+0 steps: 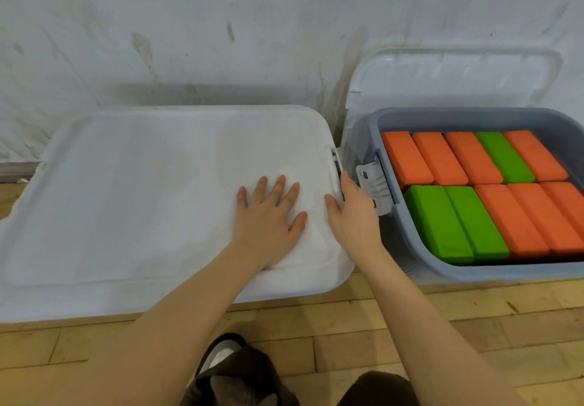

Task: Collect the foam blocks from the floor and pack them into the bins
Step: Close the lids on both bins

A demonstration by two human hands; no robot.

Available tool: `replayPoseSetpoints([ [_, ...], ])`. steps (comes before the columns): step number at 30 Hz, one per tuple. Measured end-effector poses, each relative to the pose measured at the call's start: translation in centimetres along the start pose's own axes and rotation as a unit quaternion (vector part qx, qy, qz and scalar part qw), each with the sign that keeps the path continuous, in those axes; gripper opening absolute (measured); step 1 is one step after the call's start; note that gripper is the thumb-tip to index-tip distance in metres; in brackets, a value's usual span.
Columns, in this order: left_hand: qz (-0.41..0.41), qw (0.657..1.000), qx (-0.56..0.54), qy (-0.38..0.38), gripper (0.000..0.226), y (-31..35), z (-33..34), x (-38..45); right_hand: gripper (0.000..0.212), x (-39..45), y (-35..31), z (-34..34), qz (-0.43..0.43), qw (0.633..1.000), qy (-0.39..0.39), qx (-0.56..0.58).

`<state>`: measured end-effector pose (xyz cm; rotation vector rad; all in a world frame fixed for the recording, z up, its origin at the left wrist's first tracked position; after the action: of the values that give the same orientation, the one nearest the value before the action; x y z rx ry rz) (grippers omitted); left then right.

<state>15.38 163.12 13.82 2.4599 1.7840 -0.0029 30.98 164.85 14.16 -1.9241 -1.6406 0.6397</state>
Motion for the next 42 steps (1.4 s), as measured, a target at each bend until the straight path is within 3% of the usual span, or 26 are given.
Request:
replayPoseSetpoints([
  [6,0.003,1.000,-0.022,-0.009,0.060,-0.4,-0.2,0.1,0.046,0.0,-1.0,-0.5,-0.030,0.997,0.028,-0.064],
  [10,0.010,1.000,-0.024,0.006,0.060,-0.5,-0.4,-0.2,0.038,-0.1,-1.7,-0.1,-0.066,0.980,0.046,-0.184],
  [14,0.039,0.999,-0.036,-0.007,0.059,-1.4,-1.2,-0.3,0.040,-0.9,-1.9,-0.4,-0.033,0.989,0.038,-0.142],
  [16,0.047,0.997,-0.059,0.022,0.055,-2.4,-2.1,-0.9,0.048,-1.8,-2.3,-0.5,-0.029,0.986,0.032,-0.158],
  [19,0.018,0.991,-0.101,0.081,0.050,-5.3,-4.0,-2.3,0.050,-3.1,-4.5,0.3,-0.050,0.977,0.054,-0.200],
  [26,-0.058,0.983,-0.100,0.142,0.046,-16.8,-6.9,-8.1,0.036,-4.6,-15.9,8.0,-0.160,0.978,0.035,-0.132],
  [29,-0.127,0.980,-0.087,0.127,0.048,-22.8,-7.1,-10.9,0.037,-5.0,-21.1,13.1,-0.188,0.972,-0.045,-0.134],
  [36,-0.232,0.960,-0.105,0.112,0.050,-32.9,-4.8,-15.4,0.042,-5.0,-28.6,22.2,-0.228,0.960,-0.094,-0.134],
  [40,-0.283,0.939,-0.197,0.000,0.090,-36.2,-2.7,-15.3,0.043,-4.3,-30.2,25.1,-0.233,0.954,-0.086,-0.168],
  [42,-0.258,0.932,-0.253,-0.028,0.088,-36.6,-2.1,-14.9,0.042,-4.3,-29.9,25.6,-0.242,0.953,-0.065,-0.172],
])
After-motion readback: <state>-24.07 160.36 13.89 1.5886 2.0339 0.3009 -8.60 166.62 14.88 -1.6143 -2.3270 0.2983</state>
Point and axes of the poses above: each hand's wrist, its own x-axis towards the middle knuckle, its own z-axis out of the palm, y = z × x, the point moved 2 cm from there along x, towards the middle knuckle, and after that the axes turned 7 degrees about z, right-handed, at the moved point
